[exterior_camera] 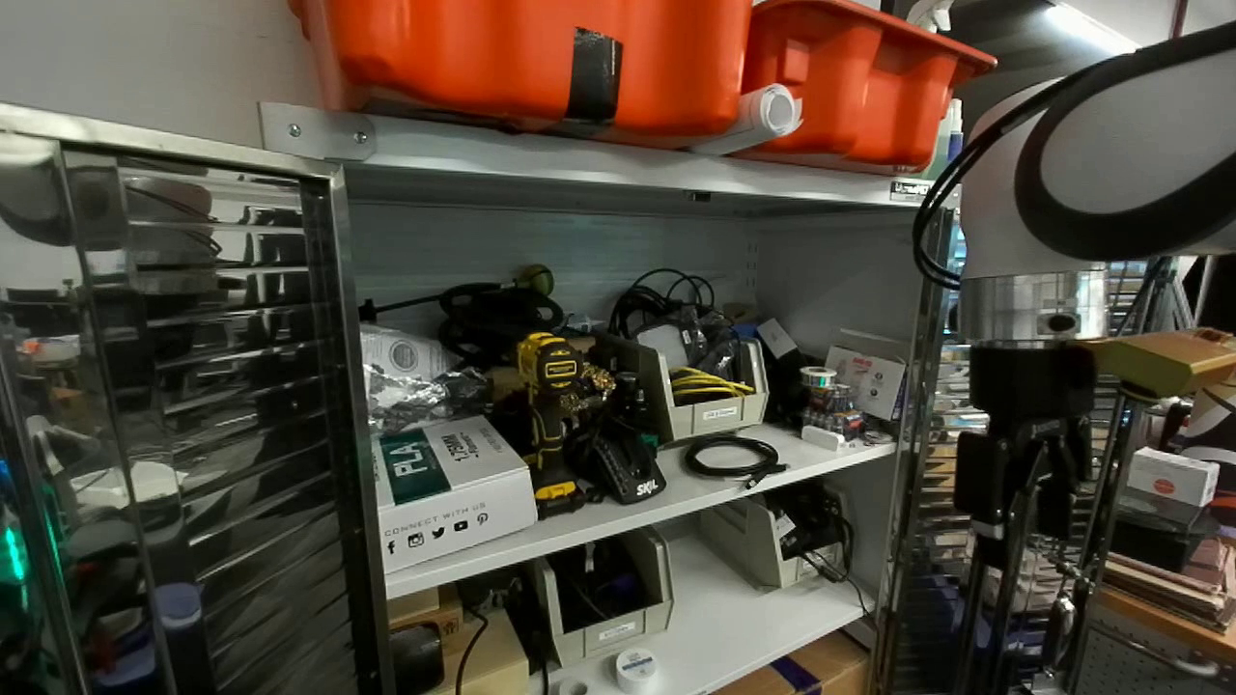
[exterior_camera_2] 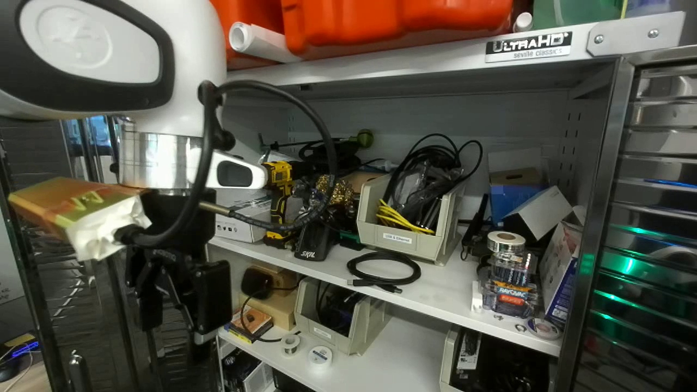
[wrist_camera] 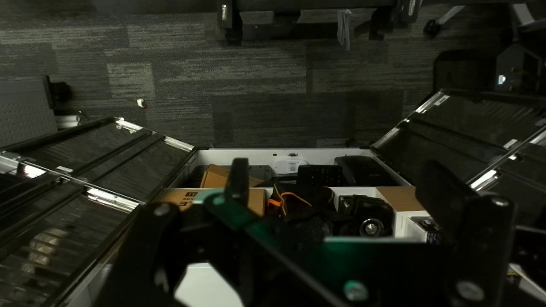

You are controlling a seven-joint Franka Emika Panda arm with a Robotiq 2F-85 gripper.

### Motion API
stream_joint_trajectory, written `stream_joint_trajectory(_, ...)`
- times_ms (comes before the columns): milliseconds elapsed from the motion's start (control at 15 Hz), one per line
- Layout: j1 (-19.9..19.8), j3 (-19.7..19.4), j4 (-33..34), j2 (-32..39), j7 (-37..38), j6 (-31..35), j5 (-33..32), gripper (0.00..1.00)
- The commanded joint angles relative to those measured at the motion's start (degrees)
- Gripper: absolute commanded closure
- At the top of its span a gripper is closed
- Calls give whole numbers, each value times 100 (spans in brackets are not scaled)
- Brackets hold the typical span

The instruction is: Pick up the black cable and put it in the object.

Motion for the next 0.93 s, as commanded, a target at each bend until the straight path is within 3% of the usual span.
stream_joint_trajectory(0, -29, 1, 718, 880, 65, 50, -27, 0)
stream_joint_trajectory(467, -71, -40, 2055, 2219, 311, 281, 30, 0)
stream_joint_trajectory(867, -200, -94, 1998, 2655, 331, 1659, -614, 0)
